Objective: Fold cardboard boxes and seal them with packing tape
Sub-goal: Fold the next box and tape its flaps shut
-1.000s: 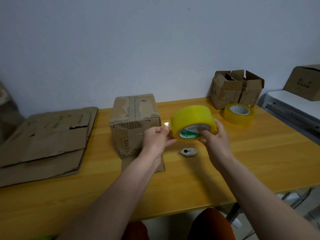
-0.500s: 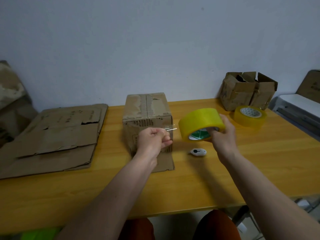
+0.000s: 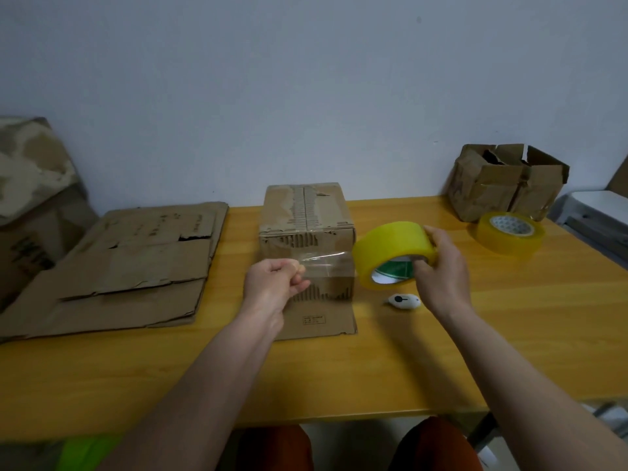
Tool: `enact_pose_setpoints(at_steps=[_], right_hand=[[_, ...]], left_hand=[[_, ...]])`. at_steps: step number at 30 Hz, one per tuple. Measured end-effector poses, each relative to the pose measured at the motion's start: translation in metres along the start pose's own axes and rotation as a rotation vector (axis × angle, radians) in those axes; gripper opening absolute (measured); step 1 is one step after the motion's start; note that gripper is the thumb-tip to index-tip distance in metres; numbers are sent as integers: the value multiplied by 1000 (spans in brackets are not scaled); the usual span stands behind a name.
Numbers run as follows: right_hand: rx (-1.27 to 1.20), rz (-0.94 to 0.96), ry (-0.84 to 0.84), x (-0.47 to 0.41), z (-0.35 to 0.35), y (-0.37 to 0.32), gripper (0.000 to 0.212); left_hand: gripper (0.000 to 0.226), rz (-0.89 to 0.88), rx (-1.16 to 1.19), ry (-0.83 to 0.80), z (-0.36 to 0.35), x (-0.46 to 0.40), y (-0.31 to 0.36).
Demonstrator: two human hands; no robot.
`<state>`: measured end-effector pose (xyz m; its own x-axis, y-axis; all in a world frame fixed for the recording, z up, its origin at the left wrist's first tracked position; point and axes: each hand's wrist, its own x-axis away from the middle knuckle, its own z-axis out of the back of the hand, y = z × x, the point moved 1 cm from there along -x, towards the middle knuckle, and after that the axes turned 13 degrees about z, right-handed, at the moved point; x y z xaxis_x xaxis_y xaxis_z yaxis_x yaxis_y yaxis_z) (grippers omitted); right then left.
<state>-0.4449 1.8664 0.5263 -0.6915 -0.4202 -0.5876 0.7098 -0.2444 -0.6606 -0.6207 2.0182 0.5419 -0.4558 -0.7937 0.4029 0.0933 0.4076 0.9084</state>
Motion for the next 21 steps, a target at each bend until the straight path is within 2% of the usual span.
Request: enact_pose_setpoints(at_steps=[4,7,9,12,15,17,21], right_hand=[[-92,2,59,2,-7,-2,49],[103,287,-36,8,-6,-5,50],[286,380,-95,5,0,1,51],[418,289,-127,-1,7,12,53],[199,133,-86,-3,5,13,58],[137,140,-66,-6,7,10,64],[233,242,-29,-19,12,3,66]], left_hand=[[10,-25,-70,32,5,-3,5],[8,-48,-97,116,10,-4,4],[8,-59,-97,204,19,-7,5],[11,-97,-142,231,28,-11,8],[14,-120,-173,219,24,-12,9],[18,-145,-169,238,24,-13,10],[20,-253,-216,312,22,-17,20]])
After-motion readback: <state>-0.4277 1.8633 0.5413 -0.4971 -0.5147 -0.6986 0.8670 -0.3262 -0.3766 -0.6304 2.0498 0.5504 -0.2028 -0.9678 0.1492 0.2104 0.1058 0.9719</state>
